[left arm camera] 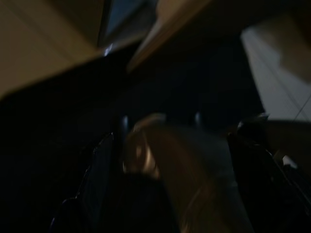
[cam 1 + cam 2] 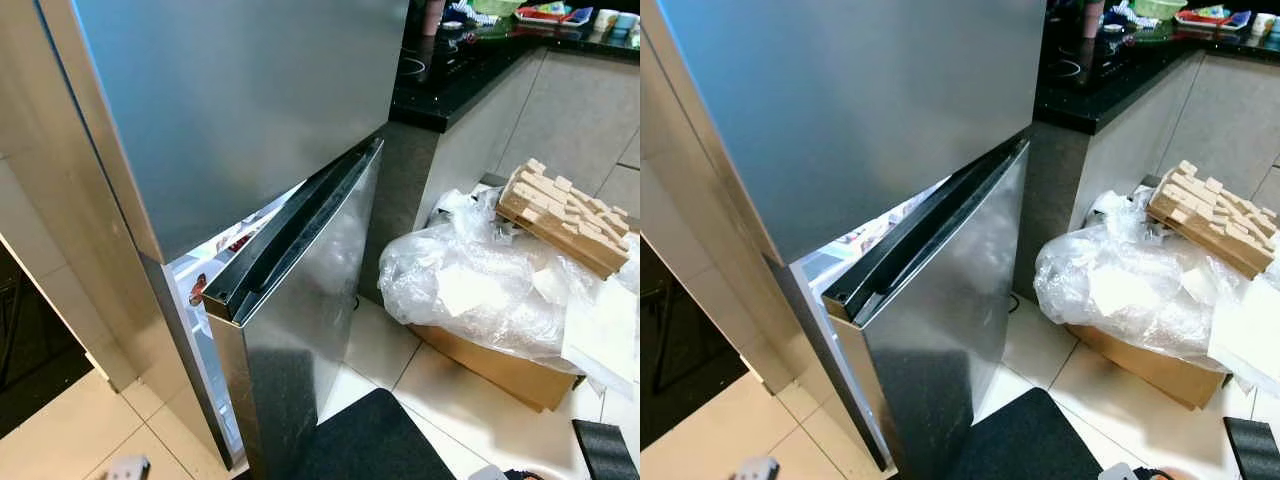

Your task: Restocking fridge

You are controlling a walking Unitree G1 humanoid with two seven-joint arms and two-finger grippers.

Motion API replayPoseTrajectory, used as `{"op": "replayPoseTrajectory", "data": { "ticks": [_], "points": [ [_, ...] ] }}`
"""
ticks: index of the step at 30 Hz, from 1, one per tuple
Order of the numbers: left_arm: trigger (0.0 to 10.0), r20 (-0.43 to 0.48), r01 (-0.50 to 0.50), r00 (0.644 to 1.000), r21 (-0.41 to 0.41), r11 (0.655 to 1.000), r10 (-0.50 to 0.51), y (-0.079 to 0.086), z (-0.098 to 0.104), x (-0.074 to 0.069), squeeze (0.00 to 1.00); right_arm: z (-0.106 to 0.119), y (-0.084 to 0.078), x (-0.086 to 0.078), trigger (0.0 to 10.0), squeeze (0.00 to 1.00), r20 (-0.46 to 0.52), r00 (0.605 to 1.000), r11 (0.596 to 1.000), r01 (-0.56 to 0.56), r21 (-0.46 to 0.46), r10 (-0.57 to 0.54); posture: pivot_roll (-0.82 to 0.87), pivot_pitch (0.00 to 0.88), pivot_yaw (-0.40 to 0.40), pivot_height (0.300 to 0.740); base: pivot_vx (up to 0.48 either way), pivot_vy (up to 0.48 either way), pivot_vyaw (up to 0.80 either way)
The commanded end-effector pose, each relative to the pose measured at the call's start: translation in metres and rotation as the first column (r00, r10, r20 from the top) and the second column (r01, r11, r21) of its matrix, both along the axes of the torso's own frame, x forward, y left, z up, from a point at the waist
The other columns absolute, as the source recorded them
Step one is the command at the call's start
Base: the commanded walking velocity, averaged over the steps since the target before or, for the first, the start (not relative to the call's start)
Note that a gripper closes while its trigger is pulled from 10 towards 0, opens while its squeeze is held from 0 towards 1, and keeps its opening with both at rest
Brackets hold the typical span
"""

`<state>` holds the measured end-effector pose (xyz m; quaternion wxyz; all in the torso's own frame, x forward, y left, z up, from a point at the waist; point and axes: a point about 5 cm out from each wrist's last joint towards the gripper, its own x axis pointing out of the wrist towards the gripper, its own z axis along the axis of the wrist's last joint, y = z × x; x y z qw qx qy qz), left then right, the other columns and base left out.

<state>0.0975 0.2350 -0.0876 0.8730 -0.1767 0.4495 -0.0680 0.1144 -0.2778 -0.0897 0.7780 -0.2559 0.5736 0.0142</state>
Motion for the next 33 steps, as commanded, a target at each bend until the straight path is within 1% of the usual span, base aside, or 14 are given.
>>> {"op": "replayPoseTrajectory", "data": {
  "ticks": [1, 3, 4, 5, 7, 9, 13, 21, 33],
  "points": [
    [10.0, -0.03, -0.046, 0.998, 0.033, 0.998, 0.047, -0.004, -0.006, -0.006, 0.0, 0.001, 0.0, 0.004, 10.0, 0.0, 0.019, 1.0, 1.0, 0.009, -0.005, -0.009, -0.02, 0.0, -0.013, 0.74, 0.0, 0.0, 0.0],
    [10.0, -0.03, -0.046, 0.998, 0.033, 0.998, 0.047, -0.004, -0.006, -0.006, 0.0, 0.001, 0.0, 0.004, 10.0, 0.0, 0.019, 1.0, 1.0, 0.009, -0.005, -0.009, -0.02, 0.0, -0.013, 0.74, 0.0, 0.0, 0.0],
    [10.0, -0.049, -0.086, 0.995, 0.038, 0.996, 0.088, -0.006, -0.009, -0.011, 0.0, 0.001, 0.0, 0.003, 10.0, 0.0, 0.019, 1.0, 1.0, 0.009, -0.006, -0.009, -0.02, 0.0, -0.013, 0.74, -0.281, 0.0, 0.0],
    [10.0, -0.049, -0.086, 0.995, 0.038, 0.996, 0.088, -0.006, -0.009, -0.011, 0.0, 0.001, 0.0, 0.003, 10.0, 0.0, 0.019, 1.0, 1.0, 0.009, -0.006, -0.009, -0.02, 0.0, -0.013, 0.74, -0.281, 0.0, 0.0],
    [10.0, -0.097, -0.115, 0.988, 0.046, 0.992, 0.119, -0.014, -0.016, -0.022, 0.0, 0.001, 0.0, 0.003, 10.0, 0.0, 0.018, 1.0, 1.0, 0.009, -0.007, -0.008, -0.03, 0.0, -0.02, 0.74, -0.289, 0.0, 0.0],
    [10.0, -0.122, -0.133, 0.983, 0.045, 0.99, 0.137, -0.019, -0.019, -0.029, 0.0, 0.001, -0.001, 0.003, 10.0, 0.0, 0.019, 1.0, 1.0, 0.009, -0.008, -0.009, -0.03, 0.0, -0.02, 0.74, -0.304, 0.0, 0.0],
    [10.0, -0.126, -0.158, 0.978, 0.056, 0.986, 0.164, -0.02, -0.02, -0.029, 0.0, 0.002, -0.002, 0.003, 10.0, 0.0, 0.017, 1.0, 1.0, 0.007, -0.01, -0.007, -0.03, 0.0, -0.023, 0.74, -0.334, 0.0, 0.0],
    [10.0, -0.125, -0.139, 0.981, 0.072, 0.988, 0.147, -0.02, -0.02, -0.028, 0.0, 0.002, -0.003, 0.004, 10.0, 0.0, 0.016, 1.0, 1.0, 0.006, -0.009, -0.005, -0.03, 0.0, -0.023, 0.74, -0.352, 0.0, 0.0],
    [10.0, -0.095, -0.137, 0.985, 0.078, 0.987, 0.144, -0.021, -0.019, -0.019, 0.0, 0.001, -0.001, 0.002, 10.0, 0.0, 0.011, 1.0, 1.0, 0.006, -0.006, -0.006, -0.03, 0.0, -0.023, 0.74, -0.357, 0.0, 0.0]
  ]
}}
